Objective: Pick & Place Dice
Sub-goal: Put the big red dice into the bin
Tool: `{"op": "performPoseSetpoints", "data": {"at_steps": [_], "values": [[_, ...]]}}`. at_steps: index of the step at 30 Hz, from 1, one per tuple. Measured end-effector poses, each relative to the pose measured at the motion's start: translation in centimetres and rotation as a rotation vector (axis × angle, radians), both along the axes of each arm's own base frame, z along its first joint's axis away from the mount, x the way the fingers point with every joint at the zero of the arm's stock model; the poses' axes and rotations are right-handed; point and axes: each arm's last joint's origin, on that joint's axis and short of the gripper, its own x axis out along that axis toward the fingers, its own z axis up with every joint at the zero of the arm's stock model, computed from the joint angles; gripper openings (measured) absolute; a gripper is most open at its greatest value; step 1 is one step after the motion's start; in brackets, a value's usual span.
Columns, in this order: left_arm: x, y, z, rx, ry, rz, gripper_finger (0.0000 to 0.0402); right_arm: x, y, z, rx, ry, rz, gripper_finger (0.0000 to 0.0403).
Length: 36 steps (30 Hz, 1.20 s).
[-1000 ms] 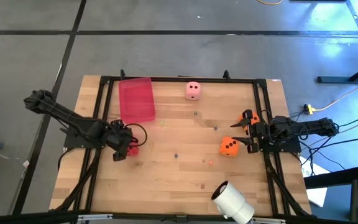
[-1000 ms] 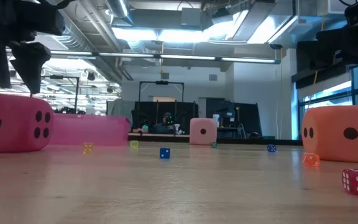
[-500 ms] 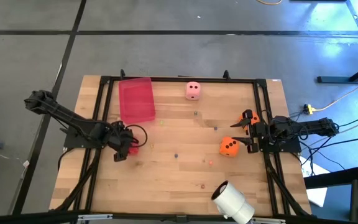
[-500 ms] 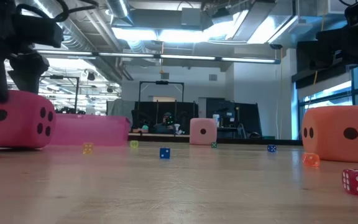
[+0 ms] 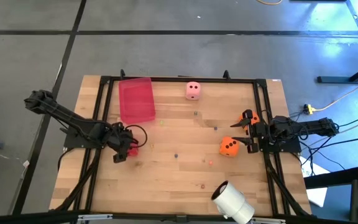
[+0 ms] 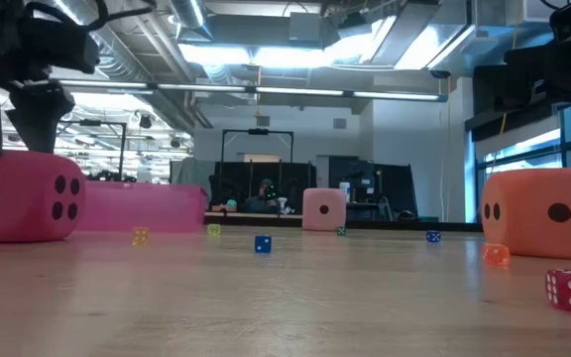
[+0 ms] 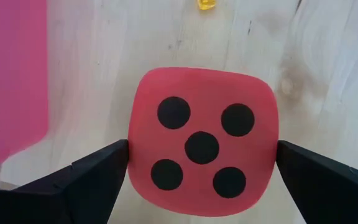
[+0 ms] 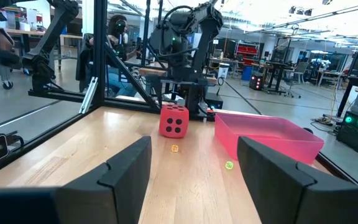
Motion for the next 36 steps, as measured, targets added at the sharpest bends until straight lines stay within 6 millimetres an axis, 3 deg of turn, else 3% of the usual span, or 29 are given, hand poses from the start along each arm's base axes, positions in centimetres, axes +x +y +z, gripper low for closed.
{"op": "performPoseSetpoints", "data": {"at_steps": [22, 29, 36], "values": [[0.1, 0.0, -0.3, -0.001, -0.009, 0.036, 0.0400, 0.0, 0.0, 0.0, 0.000, 0.000, 0.000, 0.0238], [0.4, -0.2, -2.2, -0.035, -0.062, 0.003, 0.0400, 0.0, 0.0, 0.0, 0.000, 0.000, 0.000, 0.0238], [0.7, -0.3, -1.1, -0.024, -0.094, -0.051, 0.0400, 0.0, 0.0, 0.0, 0.000, 0.000, 0.000, 0.0238]]}}
